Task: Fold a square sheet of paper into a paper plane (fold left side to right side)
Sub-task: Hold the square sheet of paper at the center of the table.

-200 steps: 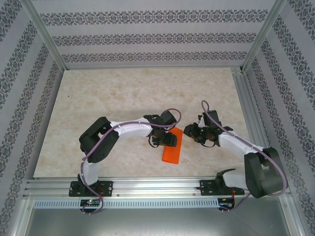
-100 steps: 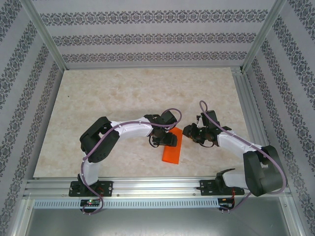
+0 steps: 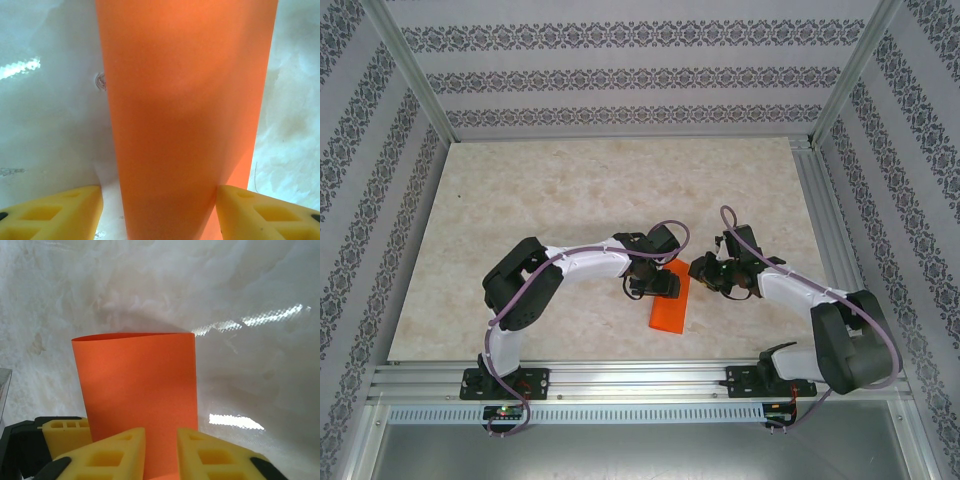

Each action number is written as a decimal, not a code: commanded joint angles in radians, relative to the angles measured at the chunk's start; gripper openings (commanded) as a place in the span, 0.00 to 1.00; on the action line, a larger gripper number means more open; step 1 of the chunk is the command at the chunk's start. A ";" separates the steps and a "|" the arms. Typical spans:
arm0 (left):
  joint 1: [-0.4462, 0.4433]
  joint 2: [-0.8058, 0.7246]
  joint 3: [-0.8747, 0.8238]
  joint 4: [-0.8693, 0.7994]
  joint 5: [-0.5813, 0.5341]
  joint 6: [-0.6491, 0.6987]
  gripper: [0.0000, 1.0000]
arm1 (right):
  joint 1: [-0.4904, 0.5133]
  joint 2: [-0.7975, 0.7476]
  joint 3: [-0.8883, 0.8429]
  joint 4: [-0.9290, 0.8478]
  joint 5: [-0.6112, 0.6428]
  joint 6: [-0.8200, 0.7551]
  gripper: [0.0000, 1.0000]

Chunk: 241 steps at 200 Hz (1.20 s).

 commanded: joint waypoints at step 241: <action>-0.034 0.003 -0.001 0.032 -0.014 0.037 0.65 | 0.092 0.194 0.059 -0.043 0.094 -0.020 0.15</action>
